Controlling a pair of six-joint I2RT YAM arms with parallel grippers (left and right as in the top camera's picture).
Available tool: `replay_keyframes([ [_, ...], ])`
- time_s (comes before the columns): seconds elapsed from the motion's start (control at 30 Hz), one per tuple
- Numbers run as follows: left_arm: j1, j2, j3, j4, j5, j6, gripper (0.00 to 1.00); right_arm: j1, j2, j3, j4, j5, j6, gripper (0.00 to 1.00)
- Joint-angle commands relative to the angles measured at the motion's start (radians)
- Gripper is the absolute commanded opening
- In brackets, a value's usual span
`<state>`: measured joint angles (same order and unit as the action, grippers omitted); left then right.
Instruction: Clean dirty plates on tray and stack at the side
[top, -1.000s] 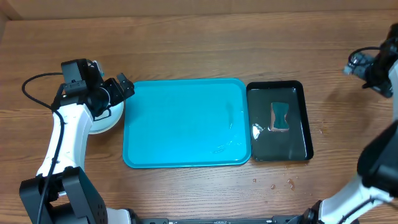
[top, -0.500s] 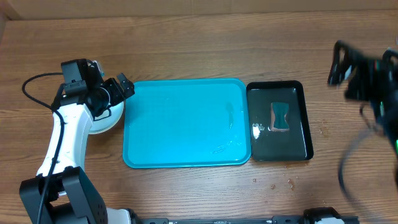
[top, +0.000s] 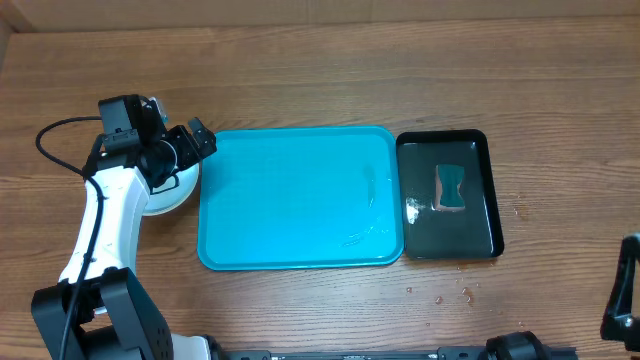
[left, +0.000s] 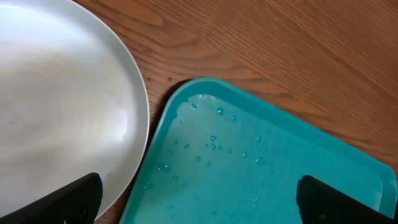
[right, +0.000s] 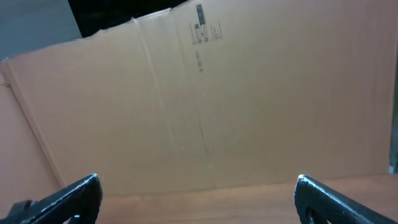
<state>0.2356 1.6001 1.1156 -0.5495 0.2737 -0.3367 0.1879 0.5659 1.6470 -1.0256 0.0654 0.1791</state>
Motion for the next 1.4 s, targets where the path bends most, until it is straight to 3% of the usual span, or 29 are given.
replay_keyframes([
  [0.0, 0.0, 0.002, 0.017, 0.001, 0.008, 0.015, 1.0, -0.022, -0.043, -0.125, 0.075, 0.008, -0.005, 1.0],
  [0.47, 0.0, 0.002, 0.017, 0.001, 0.008, 0.015, 1.0, -0.037, -0.451, -1.144, 1.107, -0.066, -0.05, 1.0],
  [0.7, 0.0, 0.002, 0.017, 0.001, 0.008, 0.015, 1.0, -0.062, -0.563, -1.477, 1.394, -0.068, -0.038, 1.0],
  [0.9, 0.0, 0.002, 0.017, 0.001, 0.008, 0.015, 1.0, -0.113, -0.563, -1.577, 1.418, -0.068, 0.021, 1.0],
  [1.1, 0.0, 0.002, 0.017, 0.001, 0.008, 0.015, 1.0, -0.143, -0.563, -1.615, 1.319, -0.069, 0.025, 1.0],
  [1.37, 0.0, 0.002, 0.017, 0.001, 0.008, 0.015, 1.0, -0.143, -0.563, -1.639, 1.147, -0.181, -0.138, 1.0],
])
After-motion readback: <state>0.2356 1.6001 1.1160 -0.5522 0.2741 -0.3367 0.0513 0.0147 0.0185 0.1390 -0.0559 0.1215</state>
